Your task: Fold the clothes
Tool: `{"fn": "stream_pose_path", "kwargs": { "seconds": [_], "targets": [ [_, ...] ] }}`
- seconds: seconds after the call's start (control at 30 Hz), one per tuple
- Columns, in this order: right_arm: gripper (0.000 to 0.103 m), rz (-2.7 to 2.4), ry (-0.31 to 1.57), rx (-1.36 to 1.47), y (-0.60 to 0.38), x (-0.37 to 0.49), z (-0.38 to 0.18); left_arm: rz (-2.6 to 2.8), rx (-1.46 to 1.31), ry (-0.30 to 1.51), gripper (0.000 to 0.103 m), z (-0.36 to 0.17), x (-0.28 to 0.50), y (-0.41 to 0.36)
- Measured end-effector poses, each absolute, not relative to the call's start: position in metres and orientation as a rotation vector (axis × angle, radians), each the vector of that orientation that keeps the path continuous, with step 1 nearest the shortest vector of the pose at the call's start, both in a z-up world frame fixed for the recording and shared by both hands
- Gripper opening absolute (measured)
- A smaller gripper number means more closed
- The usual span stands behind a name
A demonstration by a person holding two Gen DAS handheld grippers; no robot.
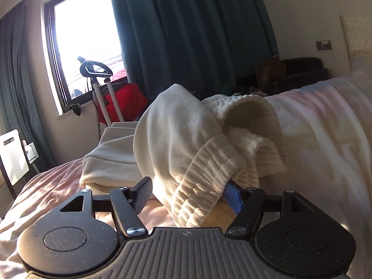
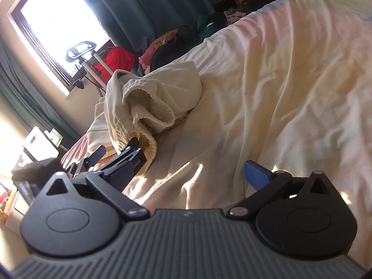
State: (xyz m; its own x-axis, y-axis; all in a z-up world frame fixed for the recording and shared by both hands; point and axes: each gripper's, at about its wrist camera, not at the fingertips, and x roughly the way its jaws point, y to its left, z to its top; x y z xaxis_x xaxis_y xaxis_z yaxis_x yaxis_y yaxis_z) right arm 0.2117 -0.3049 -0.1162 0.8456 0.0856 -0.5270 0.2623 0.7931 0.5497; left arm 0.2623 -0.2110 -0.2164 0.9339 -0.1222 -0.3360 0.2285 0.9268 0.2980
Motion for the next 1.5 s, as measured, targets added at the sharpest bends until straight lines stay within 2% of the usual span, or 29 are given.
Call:
{"fn": "stream_pose_path", "kwargs": {
  "seconds": [0.03, 0.1, 0.2, 0.23, 0.27, 0.5, 0.67, 0.77, 1.0, 1.2, 1.33, 1.4, 1.43, 1.5],
  "targets": [
    [0.103, -0.113, 0.560, 0.638, -0.303, 0.212, -0.116, -0.165, 0.326, 0.305, 0.066, -0.216, 0.264, -0.209],
    [0.103, -0.142, 0.544, 0.569, -0.296, 0.212, -0.116, -0.141, 0.271, 0.290, 0.055, -0.210, 0.265, -0.202],
    [0.103, -0.148, 0.545, 0.497, -0.287, 0.215, -0.117, -0.105, 0.192, 0.238, 0.027, -0.188, 0.259, -0.187],
    [0.103, -0.147, 0.545, 0.488, -0.286, 0.216, -0.117, -0.098, 0.170, 0.217, 0.022, -0.179, 0.257, -0.181],
    [0.103, -0.146, 0.546, 0.479, -0.285, 0.217, -0.117, -0.098, 0.139, 0.206, 0.010, -0.168, 0.257, -0.173],
    [0.103, -0.159, 0.473, 0.475, -0.286, 0.207, -0.114, -0.106, 0.033, 0.176, 0.007, -0.101, 0.245, -0.131],
    [0.103, -0.168, 0.364, 0.455, -0.288, 0.195, -0.103, -0.151, 0.042, 0.131, 0.007, -0.060, 0.192, -0.104],
    [0.103, -0.120, 0.373, 0.391, -0.274, 0.194, -0.101, -0.183, 0.046, 0.108, 0.007, -0.042, 0.151, -0.086],
    [0.103, 0.019, 0.438, 0.254, -0.228, 0.172, -0.087, -0.184, -0.013, 0.120, 0.007, -0.028, 0.084, -0.021],
    [0.103, 0.111, 0.547, 0.310, -0.196, 0.170, -0.098, -0.159, -0.096, 0.152, 0.007, -0.049, 0.088, 0.030],
    [0.098, 0.137, 0.629, 0.346, -0.181, 0.185, -0.119, -0.142, -0.152, 0.173, 0.007, -0.064, 0.090, 0.064],
    [0.088, 0.130, 0.657, 0.316, -0.173, 0.193, -0.127, -0.133, -0.187, 0.185, 0.007, -0.071, 0.093, 0.081],
    [0.073, 0.123, 0.669, 0.293, -0.168, 0.197, -0.131, -0.127, -0.224, 0.197, 0.007, -0.076, 0.097, 0.090],
    [0.072, 0.103, 0.672, 0.266, -0.161, 0.205, -0.138, -0.104, -0.277, 0.219, 0.007, -0.085, 0.108, 0.107]
  ]
}}
